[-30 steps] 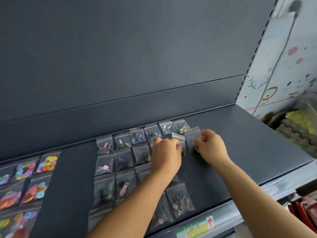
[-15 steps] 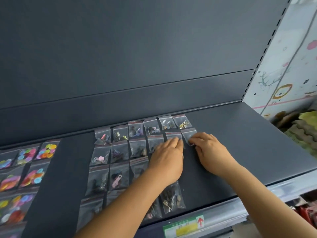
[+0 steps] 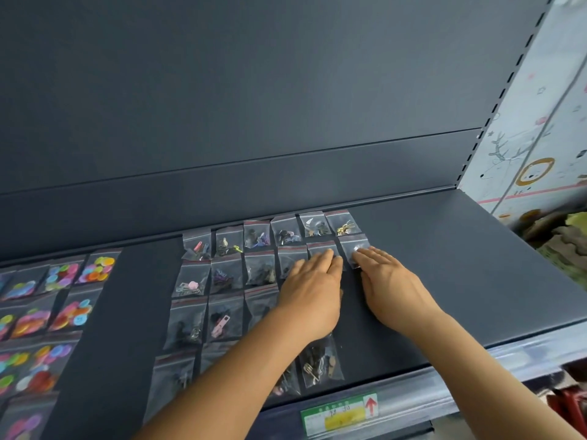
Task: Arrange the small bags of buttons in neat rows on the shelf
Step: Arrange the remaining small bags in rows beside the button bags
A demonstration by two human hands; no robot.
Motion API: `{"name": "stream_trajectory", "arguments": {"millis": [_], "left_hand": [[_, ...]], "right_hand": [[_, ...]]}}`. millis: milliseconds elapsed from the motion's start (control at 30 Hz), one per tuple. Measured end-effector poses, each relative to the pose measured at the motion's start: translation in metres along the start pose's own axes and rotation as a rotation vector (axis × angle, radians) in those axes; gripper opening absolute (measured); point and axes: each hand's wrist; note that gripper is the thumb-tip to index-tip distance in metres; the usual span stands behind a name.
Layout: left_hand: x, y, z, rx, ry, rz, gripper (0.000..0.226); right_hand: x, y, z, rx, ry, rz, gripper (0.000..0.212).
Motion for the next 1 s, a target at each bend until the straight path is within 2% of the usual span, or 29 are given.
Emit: {"name": "stream_trajectory", "arguments": {"millis": [333,533,733,1000], "left_hand": [[0.004,0.001,0.000,-0.013,-0.010,0.021,0.057],[-0.012,-0.014,0.008,-0.062,-0.045,-0.071,0.064],[-0.062,-0.033,0.045,-0.118,-0.183,-0.239,0.067],[-0.170,-0.043,0.129,-0.163,-0.422,-0.343,0.067]], "right_hand": [[0.001,0.004,0.000,-0.016,-0.021,0.036,0.046],[0.003,-0.003,0.014,-0.014,-0.051,-0.062,0.047],[0.005,-0.010,0.073,-0.041,-0.169,-0.014,0.059],[-0.009,0.009,0.198,0.019,-0.370,0.044,0.062]]}}
Point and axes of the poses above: each hand's wrist, its own x-axis towards the middle knuckle, its own y-axis out of the palm, z = x × y, and after that the axes turned 2 degrees about -z, right-handed
